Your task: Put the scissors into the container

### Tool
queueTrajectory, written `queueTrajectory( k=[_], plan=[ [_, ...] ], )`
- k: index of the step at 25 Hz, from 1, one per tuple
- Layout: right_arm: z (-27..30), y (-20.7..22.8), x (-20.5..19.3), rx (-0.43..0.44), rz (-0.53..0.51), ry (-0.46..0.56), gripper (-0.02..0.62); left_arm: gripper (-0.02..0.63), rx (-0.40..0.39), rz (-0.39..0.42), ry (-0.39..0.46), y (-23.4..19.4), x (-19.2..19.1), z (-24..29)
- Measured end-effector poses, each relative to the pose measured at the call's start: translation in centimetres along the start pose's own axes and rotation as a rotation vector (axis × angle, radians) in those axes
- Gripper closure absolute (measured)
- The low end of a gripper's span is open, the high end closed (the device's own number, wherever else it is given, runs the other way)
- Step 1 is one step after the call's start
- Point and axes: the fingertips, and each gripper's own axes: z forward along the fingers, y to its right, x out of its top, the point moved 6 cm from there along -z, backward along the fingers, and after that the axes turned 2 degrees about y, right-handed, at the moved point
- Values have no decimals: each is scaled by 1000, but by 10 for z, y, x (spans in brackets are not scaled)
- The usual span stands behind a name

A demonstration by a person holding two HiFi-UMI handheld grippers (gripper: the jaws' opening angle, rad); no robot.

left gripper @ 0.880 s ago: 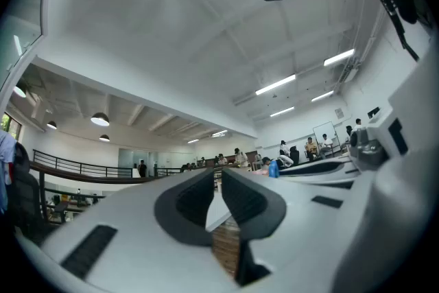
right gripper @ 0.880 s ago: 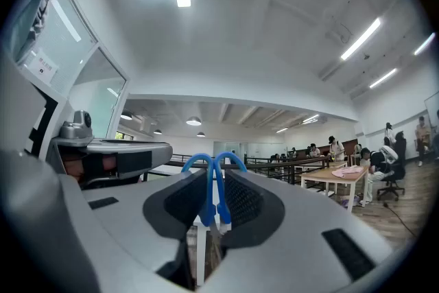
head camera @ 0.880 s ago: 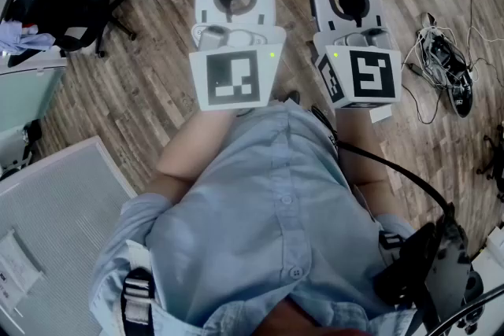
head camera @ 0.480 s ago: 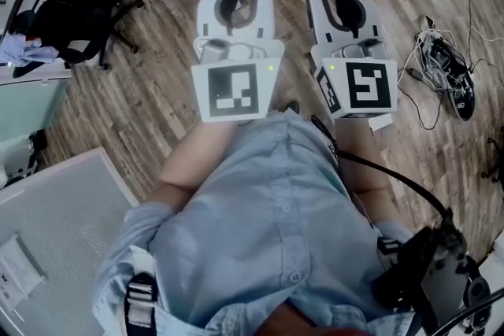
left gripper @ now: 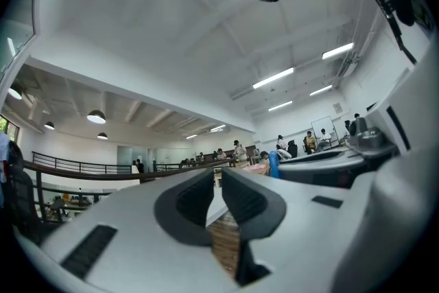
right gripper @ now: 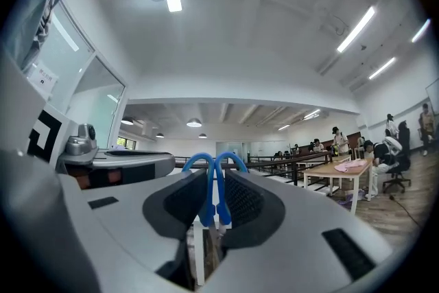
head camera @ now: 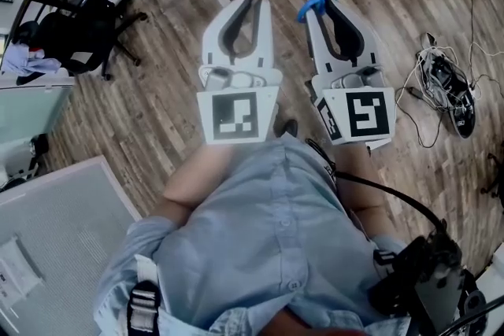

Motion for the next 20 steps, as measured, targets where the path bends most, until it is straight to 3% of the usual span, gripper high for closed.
queueTrajectory(
  k=[11, 20],
  plan=[
    [100, 44, -23, 15, 9, -24, 508, 566, 25, -21, 7, -56, -28, 110],
    [194, 79, -13, 12, -45, 31, 509, 566, 10, -19, 107, -100, -19, 200]
  ],
)
